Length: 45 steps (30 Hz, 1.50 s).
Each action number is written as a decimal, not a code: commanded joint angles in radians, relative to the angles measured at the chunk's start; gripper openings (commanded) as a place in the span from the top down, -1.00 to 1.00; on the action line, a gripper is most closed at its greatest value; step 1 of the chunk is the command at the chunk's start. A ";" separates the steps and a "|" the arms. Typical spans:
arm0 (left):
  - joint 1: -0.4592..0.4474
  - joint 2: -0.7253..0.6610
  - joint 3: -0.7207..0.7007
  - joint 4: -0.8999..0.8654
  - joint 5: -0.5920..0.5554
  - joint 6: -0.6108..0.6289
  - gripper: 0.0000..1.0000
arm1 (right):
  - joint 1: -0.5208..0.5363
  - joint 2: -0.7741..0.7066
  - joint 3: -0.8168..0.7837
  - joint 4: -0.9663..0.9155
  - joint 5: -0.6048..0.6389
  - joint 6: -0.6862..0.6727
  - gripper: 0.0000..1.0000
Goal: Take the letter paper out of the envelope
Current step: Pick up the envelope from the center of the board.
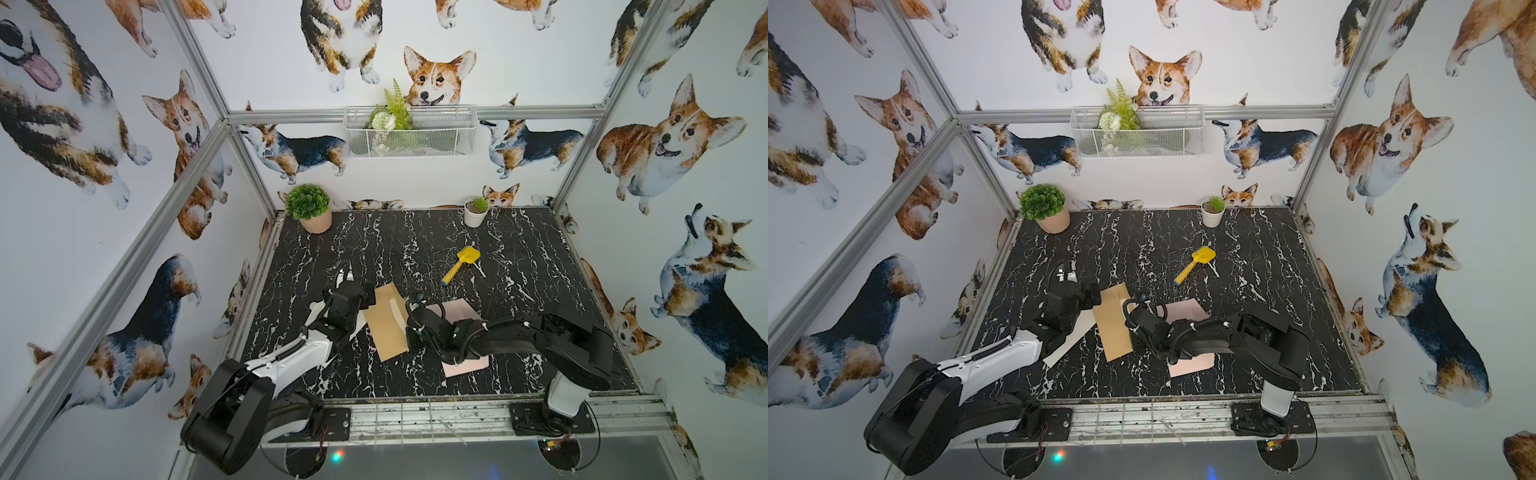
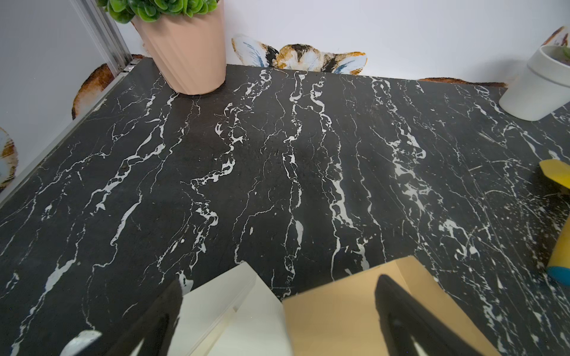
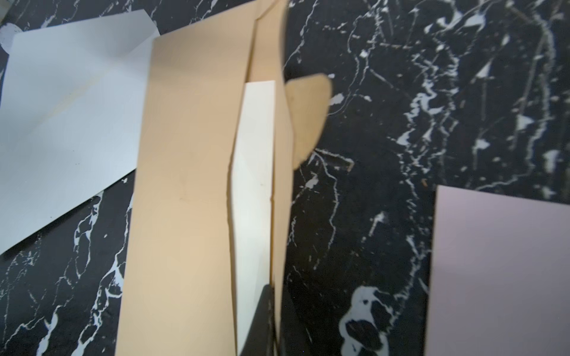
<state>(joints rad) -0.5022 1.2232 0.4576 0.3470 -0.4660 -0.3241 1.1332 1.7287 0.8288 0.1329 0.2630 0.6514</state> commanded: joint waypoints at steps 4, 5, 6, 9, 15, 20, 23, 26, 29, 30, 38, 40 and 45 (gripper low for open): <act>0.002 -0.013 -0.009 0.033 0.060 0.025 -1.00 | -0.018 -0.202 -0.110 0.021 0.115 -0.070 1.00; 0.001 -0.022 -0.022 0.058 0.085 0.036 -1.00 | -0.029 -0.263 -0.128 -0.013 0.140 -0.081 1.00; 0.002 -0.032 -0.041 0.099 0.123 0.046 -1.00 | -0.038 -0.322 -0.143 -0.038 0.158 -0.094 1.00; 0.002 -0.052 -0.111 0.266 0.252 0.063 -1.00 | -0.044 -0.476 -0.174 -0.080 0.182 -0.156 1.00; 0.001 -0.008 -0.120 0.389 0.456 0.084 -1.00 | -0.045 -0.685 -0.214 -0.092 0.199 -0.269 1.00; 0.001 0.041 -0.156 0.591 0.633 0.071 -1.00 | -0.044 -0.781 -0.293 0.025 0.173 -0.362 1.00; 0.001 0.087 -0.179 0.743 0.752 0.065 -1.00 | -0.046 -0.803 -0.318 0.058 0.151 -0.385 1.00; 0.000 0.135 -0.190 0.858 0.820 0.043 -1.00 | -0.046 -0.814 -0.324 0.068 0.120 -0.396 1.00; 0.001 0.175 -0.195 0.926 0.854 0.030 -1.00 | -0.046 -0.821 -0.324 0.089 0.084 -0.395 1.00; 0.001 0.187 -0.197 0.949 0.862 0.028 -1.00 | -0.046 -0.824 -0.324 0.101 0.065 -0.393 1.00; 0.001 0.183 -0.196 0.947 0.882 0.039 -1.00 | -0.046 -0.802 -0.328 0.172 -0.048 -0.424 1.00; 0.000 0.167 -0.192 0.922 0.883 0.046 -1.00 | -0.046 -0.795 -0.343 0.210 -0.059 -0.425 1.00; 0.000 0.134 -0.198 0.911 0.895 0.047 -1.00 | -0.048 -0.771 -0.369 0.274 -0.057 -0.419 1.00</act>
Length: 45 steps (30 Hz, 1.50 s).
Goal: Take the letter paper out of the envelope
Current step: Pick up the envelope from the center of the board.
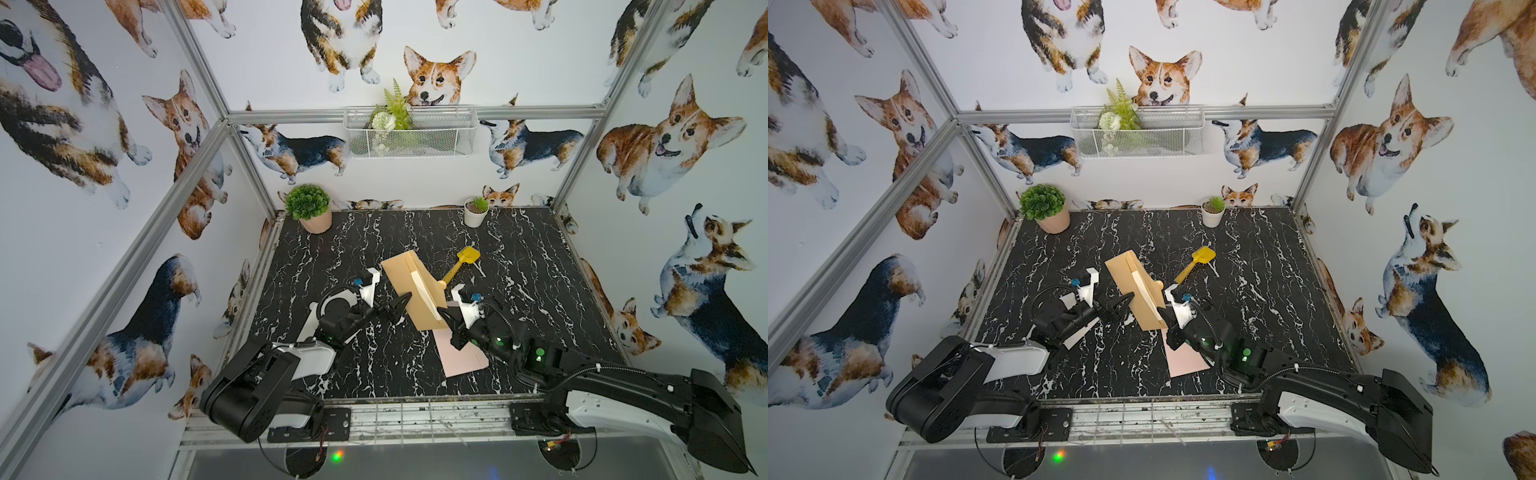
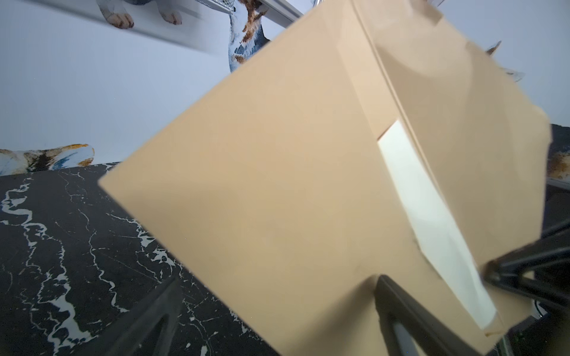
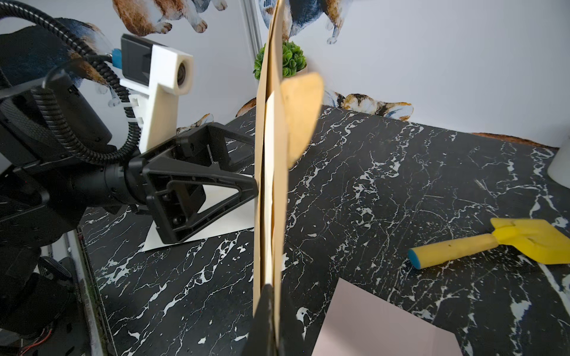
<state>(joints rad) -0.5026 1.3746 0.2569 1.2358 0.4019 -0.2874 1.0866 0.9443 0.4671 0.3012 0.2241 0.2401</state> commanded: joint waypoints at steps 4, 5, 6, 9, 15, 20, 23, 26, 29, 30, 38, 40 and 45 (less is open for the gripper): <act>-0.007 -0.048 0.010 -0.017 0.035 0.017 -1.00 | -0.001 0.043 -0.008 0.139 -0.023 -0.002 1.00; -0.010 -0.056 0.011 -0.028 0.034 0.021 -1.00 | -0.001 0.049 -0.007 0.151 -0.023 0.000 1.00; -0.013 -0.064 0.012 -0.043 0.032 0.027 -1.00 | -0.002 0.055 -0.010 0.162 -0.023 0.002 1.00; -0.020 -0.096 0.014 -0.091 0.012 0.050 -1.00 | -0.002 0.062 -0.007 0.176 -0.022 0.001 1.00; -0.027 -0.147 0.005 -0.130 0.006 0.064 -0.96 | -0.017 0.057 -0.010 0.177 -0.017 0.000 1.00; -0.034 -0.180 0.020 -0.198 0.007 0.077 -0.85 | -0.031 0.079 -0.013 0.201 -0.033 0.032 1.00; -0.036 -0.196 0.037 -0.246 0.012 0.082 -0.73 | -0.036 0.096 -0.011 0.212 -0.034 0.042 1.00; -0.038 -0.208 0.045 -0.281 0.012 0.087 -0.58 | -0.039 0.114 -0.011 0.220 -0.037 0.050 1.00; -0.039 -0.213 0.045 -0.287 0.008 0.088 -0.42 | -0.042 0.125 -0.014 0.234 -0.038 0.061 1.00; -0.039 -0.215 0.046 -0.290 0.005 0.089 -0.37 | -0.044 0.127 -0.015 0.238 -0.038 0.065 1.00; -0.039 -0.225 0.043 -0.300 -0.012 0.088 -0.01 | -0.056 0.121 -0.034 0.242 -0.024 0.087 1.00; -0.039 -0.224 0.043 -0.300 -0.013 0.089 0.17 | -0.060 0.118 -0.038 0.240 -0.022 0.092 1.00; -0.039 -0.226 0.043 -0.303 -0.011 0.091 0.51 | -0.068 0.120 -0.044 0.233 -0.023 0.110 1.00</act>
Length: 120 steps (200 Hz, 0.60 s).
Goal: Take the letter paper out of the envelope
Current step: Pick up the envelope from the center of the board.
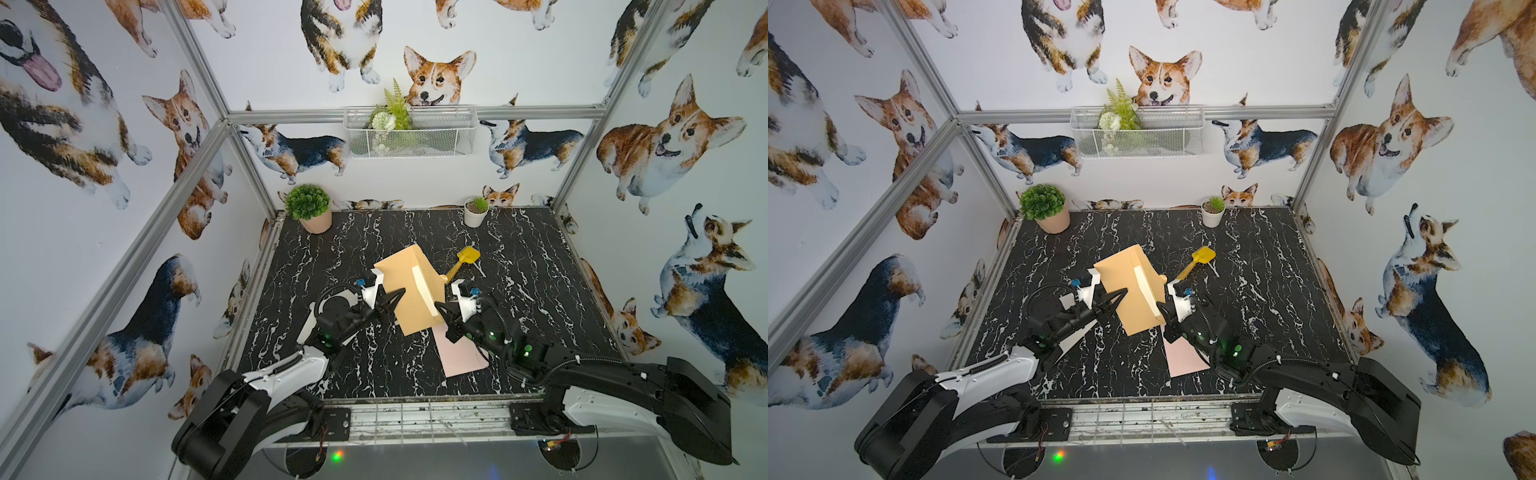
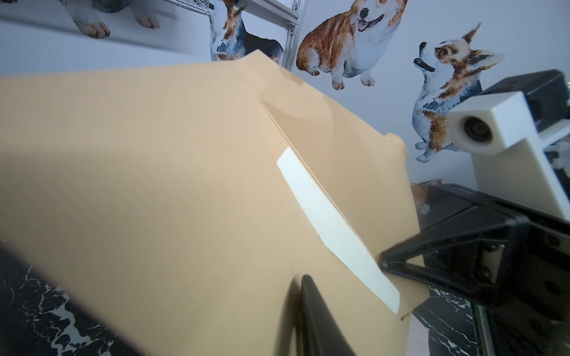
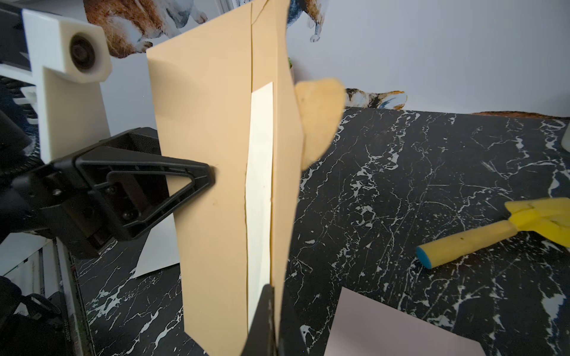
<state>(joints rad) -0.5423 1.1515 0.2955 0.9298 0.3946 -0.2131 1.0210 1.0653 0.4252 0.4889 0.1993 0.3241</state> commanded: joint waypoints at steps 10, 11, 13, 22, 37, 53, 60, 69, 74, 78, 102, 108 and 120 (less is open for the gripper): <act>-0.001 -0.004 0.002 0.003 -0.005 0.018 0.61 | -0.006 0.001 -0.002 0.043 -0.001 0.031 1.00; -0.001 -0.004 0.003 0.003 -0.005 0.017 0.62 | -0.006 0.002 -0.002 0.043 -0.001 0.032 1.00; -0.001 -0.004 0.003 0.003 -0.005 0.018 0.63 | -0.006 0.002 -0.002 0.043 -0.001 0.032 1.00; -0.001 -0.003 0.003 0.004 -0.006 0.017 0.73 | -0.007 0.002 -0.002 0.043 -0.001 0.033 1.00; -0.001 -0.004 0.003 0.000 -0.010 0.020 0.89 | -0.007 0.002 -0.006 0.042 0.000 0.035 1.00; -0.001 -0.004 0.002 -0.002 -0.013 0.021 1.00 | -0.009 0.002 -0.005 0.040 0.001 0.037 1.00; -0.001 -0.004 0.003 -0.005 -0.014 0.021 1.00 | -0.009 0.001 -0.008 0.040 0.003 0.038 1.00; -0.001 -0.005 0.005 -0.008 -0.016 0.023 1.00 | -0.010 0.000 -0.009 0.036 0.004 0.038 1.00; -0.001 -0.006 0.004 -0.010 -0.016 0.023 1.00 | -0.010 -0.001 -0.008 0.036 0.006 0.039 1.00; -0.001 -0.006 0.005 -0.012 -0.016 0.024 1.00 | -0.010 -0.002 -0.009 0.034 0.008 0.039 1.00; -0.001 -0.010 0.003 -0.013 -0.019 0.026 1.00 | -0.012 -0.011 -0.015 0.024 0.020 0.045 1.00; -0.001 -0.011 0.001 -0.013 -0.020 0.028 1.00 | -0.012 -0.014 -0.018 0.022 0.022 0.047 1.00; -0.001 -0.015 0.000 -0.016 -0.025 0.029 1.00 | -0.012 -0.024 -0.022 0.014 0.029 0.050 1.00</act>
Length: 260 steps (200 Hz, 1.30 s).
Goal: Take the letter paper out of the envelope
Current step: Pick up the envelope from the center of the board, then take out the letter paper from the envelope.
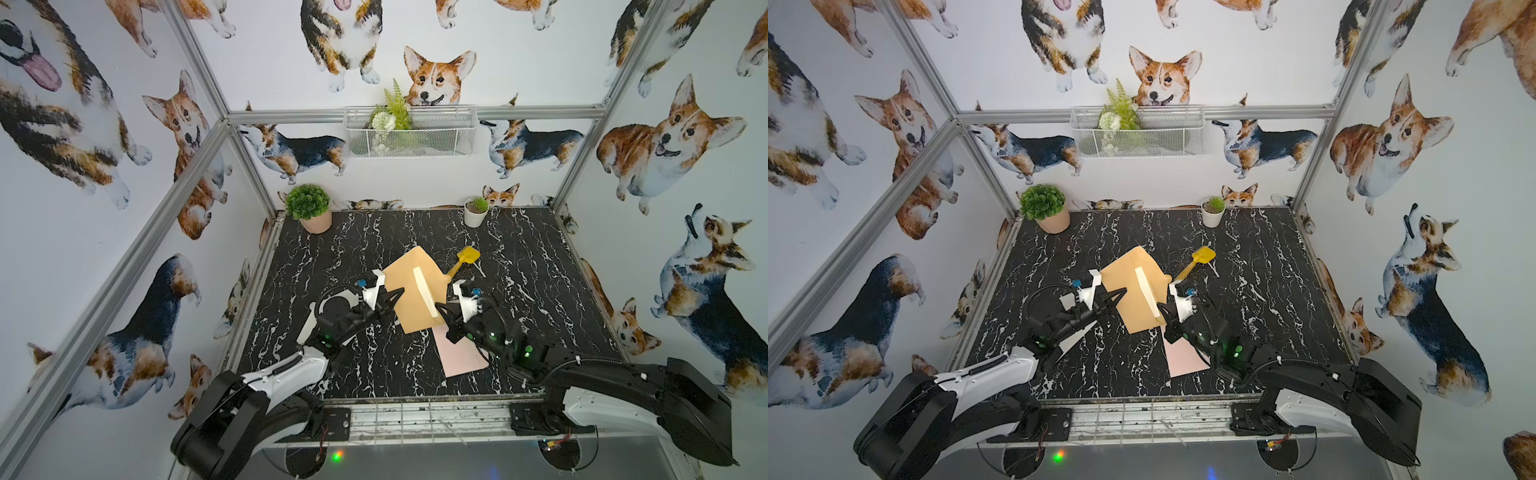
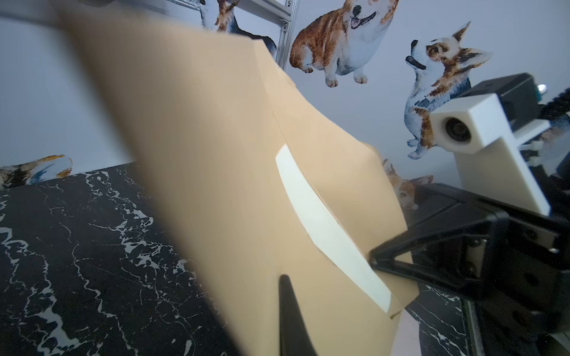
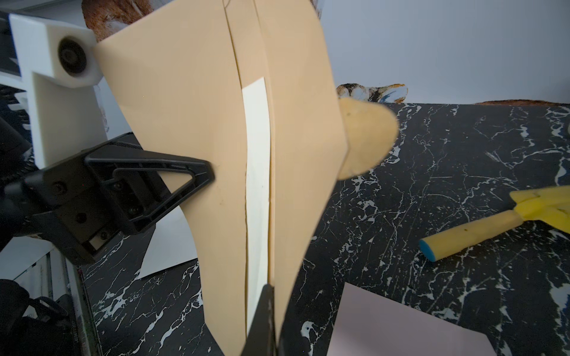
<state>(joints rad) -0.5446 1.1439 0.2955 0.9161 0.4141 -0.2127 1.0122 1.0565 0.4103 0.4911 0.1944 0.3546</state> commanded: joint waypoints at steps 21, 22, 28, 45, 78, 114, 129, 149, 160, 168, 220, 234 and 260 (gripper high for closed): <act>0.001 -0.014 -0.004 -0.003 -0.053 0.032 1.00 | -0.004 -0.038 -0.018 -0.005 0.049 0.023 0.98; 0.001 -0.014 -0.003 -0.003 -0.054 0.032 1.00 | -0.004 -0.039 -0.019 -0.007 0.050 0.024 0.98; 0.000 -0.016 -0.004 -0.005 -0.055 0.032 1.00 | -0.005 -0.047 -0.023 -0.012 0.055 0.025 0.97; -0.001 -0.019 -0.006 -0.005 -0.057 0.038 1.00 | -0.006 -0.072 -0.029 -0.031 0.070 0.027 0.96; -0.001 -0.026 -0.007 -0.018 -0.064 0.053 1.00 | -0.006 -0.120 -0.045 -0.064 0.092 0.030 0.91; -0.003 -0.035 -0.010 -0.032 -0.084 0.067 1.00 | -0.007 -0.165 -0.065 -0.083 0.111 0.035 0.79; -0.003 -0.040 -0.013 -0.033 -0.089 0.070 1.00 | -0.007 -0.181 -0.071 -0.093 0.117 0.037 0.74; -0.003 -0.042 -0.015 -0.036 -0.091 0.074 1.00 | -0.008 -0.200 -0.075 -0.109 0.122 0.042 0.67; -0.005 -0.041 -0.014 -0.036 -0.092 0.076 1.00 | -0.008 -0.207 -0.077 -0.114 0.122 0.046 0.65; -0.005 -0.040 -0.014 -0.036 -0.090 0.076 1.00 | -0.008 -0.211 -0.077 -0.115 0.119 0.047 0.64; -0.008 -0.009 0.005 -0.043 -0.046 0.085 1.00 | -0.009 -0.110 0.043 -0.153 -0.014 0.037 0.34; -0.009 0.003 0.014 -0.046 -0.008 0.091 1.00 | -0.008 -0.054 0.082 -0.149 -0.055 0.018 0.26; -0.017 0.022 0.036 -0.057 0.072 0.109 1.00 | -0.025 0.038 0.140 -0.130 -0.150 -0.021 0.23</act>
<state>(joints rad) -0.5552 1.1553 0.3107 0.8497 0.3950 -0.1307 1.0016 1.0405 0.5045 0.3511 0.1623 0.3763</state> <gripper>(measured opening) 0.055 0.386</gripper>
